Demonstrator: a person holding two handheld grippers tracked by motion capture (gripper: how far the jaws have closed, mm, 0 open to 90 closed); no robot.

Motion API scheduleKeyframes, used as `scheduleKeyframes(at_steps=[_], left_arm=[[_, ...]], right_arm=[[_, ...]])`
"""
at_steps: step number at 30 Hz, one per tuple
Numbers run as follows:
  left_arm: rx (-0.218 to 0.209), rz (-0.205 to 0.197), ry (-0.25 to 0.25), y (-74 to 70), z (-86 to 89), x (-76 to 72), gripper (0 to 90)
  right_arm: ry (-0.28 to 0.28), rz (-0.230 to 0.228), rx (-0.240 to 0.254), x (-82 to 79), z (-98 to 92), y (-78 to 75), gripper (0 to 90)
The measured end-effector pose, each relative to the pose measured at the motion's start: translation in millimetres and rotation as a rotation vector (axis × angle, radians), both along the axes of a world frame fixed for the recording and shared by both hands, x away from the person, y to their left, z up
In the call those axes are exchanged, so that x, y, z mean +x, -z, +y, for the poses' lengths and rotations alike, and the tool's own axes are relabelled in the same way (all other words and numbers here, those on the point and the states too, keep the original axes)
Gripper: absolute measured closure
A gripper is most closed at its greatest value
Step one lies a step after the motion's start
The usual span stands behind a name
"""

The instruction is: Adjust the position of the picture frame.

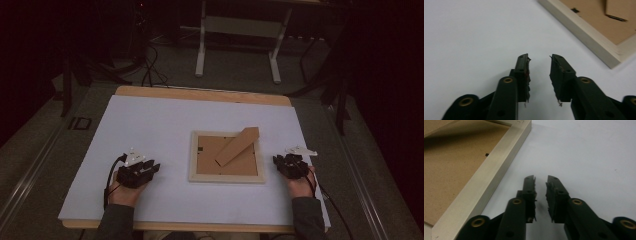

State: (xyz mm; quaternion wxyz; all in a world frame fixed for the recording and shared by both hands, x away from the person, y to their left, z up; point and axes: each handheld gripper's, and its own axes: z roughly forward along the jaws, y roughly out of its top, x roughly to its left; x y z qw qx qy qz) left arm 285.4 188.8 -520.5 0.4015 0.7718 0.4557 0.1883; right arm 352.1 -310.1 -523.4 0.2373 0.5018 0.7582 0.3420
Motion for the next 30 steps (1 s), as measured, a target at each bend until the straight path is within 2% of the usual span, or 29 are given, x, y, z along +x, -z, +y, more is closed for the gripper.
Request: scheduleKeyframes(at_steps=[4, 5, 9, 10, 12, 13, 20, 24, 27, 30], left_arm=[[0.005, -0.007, 0.037, -2.0, -8.5, -2.9, 76.2], [-0.009, -0.008, 0.068, -3.1, -14.6, -4.1, 78.0], [-0.006, 0.008, 0.115, -4.1, -23.7, -4.6, 82.5], [0.002, 0.011, 0.141, -4.8, -29.5, -5.1, 86.5], [-0.002, 0.013, 0.151, -5.0, -32.0, -5.3, 90.0], [-0.006, 0.016, 0.169, -5.6, -35.9, -5.6, 90.0], [-0.018, 0.024, 0.207, -3.1, -48.7, -7.3, 90.0], [-0.037, 0.027, 0.230, -0.3, -58.8, -8.8, 90.0], [-0.037, 0.027, 0.252, 0.7, -65.1, -10.0, 90.0], [-0.036, 0.026, 0.268, 1.5, -69.5, -10.9, 90.0]], right_arm=[[-0.004, -0.006, -0.007, -0.1, 1.3, -0.5, 85.9], [-0.005, -0.010, -0.007, -0.3, 1.7, -1.1, 87.0], [-0.002, -0.026, -0.013, -0.9, 2.3, -1.7, 87.4], [0.006, -0.027, -0.016, -1.0, 2.1, -1.3, 87.3], [0.008, -0.029, -0.011, -0.9, 1.2, -1.2, 87.3], [0.010, -0.028, -0.004, -1.1, 0.7, -1.4, 87.4], [0.006, -0.032, -0.005, -1.4, 1.7, -2.1, 89.0], [-0.013, -0.037, -0.021, -2.0, 5.0, -1.8, 89.8], [-0.032, -0.035, -0.001, -2.4, 7.3, -2.6, 90.0], [-0.043, -0.031, -0.004, -2.7, 9.8, -2.4, 90.0]])
